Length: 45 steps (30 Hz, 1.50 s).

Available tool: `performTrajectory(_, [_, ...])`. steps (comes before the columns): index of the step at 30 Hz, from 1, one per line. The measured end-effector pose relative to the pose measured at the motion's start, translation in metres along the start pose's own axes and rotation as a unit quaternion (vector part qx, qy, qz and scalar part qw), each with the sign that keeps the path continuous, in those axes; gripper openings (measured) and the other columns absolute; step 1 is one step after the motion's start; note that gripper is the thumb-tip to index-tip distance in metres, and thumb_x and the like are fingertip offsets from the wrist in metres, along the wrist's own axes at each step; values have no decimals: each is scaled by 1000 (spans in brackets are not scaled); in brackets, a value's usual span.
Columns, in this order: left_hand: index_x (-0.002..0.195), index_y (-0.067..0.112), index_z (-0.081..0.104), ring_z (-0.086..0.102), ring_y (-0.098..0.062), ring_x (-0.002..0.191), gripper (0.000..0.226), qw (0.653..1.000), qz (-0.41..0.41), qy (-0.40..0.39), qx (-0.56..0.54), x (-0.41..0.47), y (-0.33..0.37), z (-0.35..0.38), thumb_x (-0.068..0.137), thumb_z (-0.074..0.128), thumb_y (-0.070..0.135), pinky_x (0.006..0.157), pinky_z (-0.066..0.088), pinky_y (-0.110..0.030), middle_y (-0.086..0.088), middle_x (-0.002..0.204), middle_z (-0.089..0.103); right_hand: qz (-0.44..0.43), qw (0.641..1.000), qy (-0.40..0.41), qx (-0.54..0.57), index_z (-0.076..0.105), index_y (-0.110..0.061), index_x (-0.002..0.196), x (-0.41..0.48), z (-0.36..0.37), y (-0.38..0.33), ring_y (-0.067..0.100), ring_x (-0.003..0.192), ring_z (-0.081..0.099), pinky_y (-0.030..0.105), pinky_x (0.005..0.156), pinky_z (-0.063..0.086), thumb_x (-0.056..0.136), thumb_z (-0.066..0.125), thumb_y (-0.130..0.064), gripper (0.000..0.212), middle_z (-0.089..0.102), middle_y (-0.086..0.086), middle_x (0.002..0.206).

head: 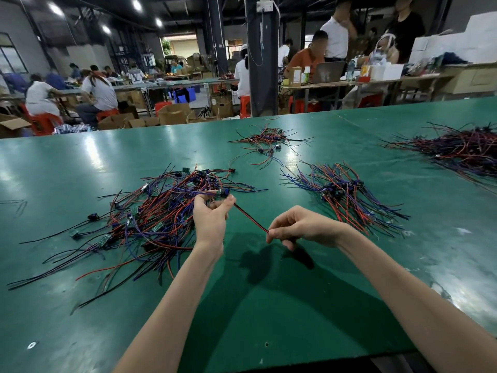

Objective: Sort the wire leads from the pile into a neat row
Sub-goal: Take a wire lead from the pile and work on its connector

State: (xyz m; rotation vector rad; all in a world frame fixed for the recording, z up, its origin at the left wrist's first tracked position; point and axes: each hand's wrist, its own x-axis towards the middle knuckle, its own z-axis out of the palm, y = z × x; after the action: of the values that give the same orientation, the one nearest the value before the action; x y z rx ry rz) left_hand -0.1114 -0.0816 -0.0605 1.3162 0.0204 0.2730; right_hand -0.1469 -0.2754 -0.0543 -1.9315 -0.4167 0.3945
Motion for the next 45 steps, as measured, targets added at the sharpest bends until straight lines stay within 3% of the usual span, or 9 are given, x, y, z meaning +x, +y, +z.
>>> performTrajectory(8, [102,8,52,43,-7,51,27,978,-162,-118,-54,-11,1,9,82,67,-2,51,41,-19,2,61,68,2,992,-98,80,67,-9,92,-3,-1,-2,14,67,65,21,69,51,87,61,-30,22,72,8,77])
performTrajectory(13, [106,8,53,44,-8,51,27,964,-190,-186,-13,-20,-8,15,83,67,1,57,41,-22,-2,71,68,8,995,-40,91,69,-7,85,3,5,0,9,52,55,16,54,41,87,61,-29,24,67,4,61])
performTrajectory(21, [109,9,56,53,-8,59,23,963,-182,-198,29,-19,-10,17,88,64,7,59,49,-19,-6,87,70,-80,956,281,-10,67,-10,82,7,-26,-5,0,45,47,11,49,37,94,56,-14,16,59,-1,56])
performTrajectory(24, [115,7,59,58,-10,71,28,965,-58,-180,180,-17,-13,13,88,65,11,71,50,-22,-1,87,67,-69,907,408,-83,68,-10,87,7,-51,2,4,49,48,16,51,39,95,56,-20,18,60,-1,59])
performTrajectory(28, [122,15,57,47,-19,111,32,804,227,-104,540,-14,-18,2,91,57,21,97,37,-32,0,115,61,96,838,491,-218,67,1,78,2,-76,25,29,74,58,34,68,45,98,52,-23,34,66,15,74])
performTrajectory(32, [137,19,43,27,-27,132,43,721,162,-104,666,-12,-24,-3,96,47,29,107,25,-40,-11,143,37,231,814,472,-249,55,-4,68,-4,-80,40,32,79,56,30,67,39,95,53,-22,33,57,17,79])
performTrajectory(35, [133,15,46,33,-31,129,36,682,106,-111,715,-14,-24,-5,99,40,29,106,27,-42,-15,142,39,283,795,458,-279,61,-3,81,-7,-77,38,30,77,51,32,70,43,89,54,-14,16,58,19,88])
performTrajectory(39, [120,11,53,43,-26,115,25,694,125,-116,699,-12,-20,-8,98,41,13,93,37,-34,-10,126,51,299,771,457,-328,57,-5,83,-10,-68,35,34,90,58,32,70,41,85,55,-9,4,64,19,99])
performTrajectory(45, [113,6,59,47,-24,109,37,732,130,-104,661,-9,-13,-12,85,44,-12,86,44,-31,-10,114,57,299,711,464,-435,54,-6,116,-6,-57,34,36,120,39,43,96,35,86,56,-24,35,48,18,127])
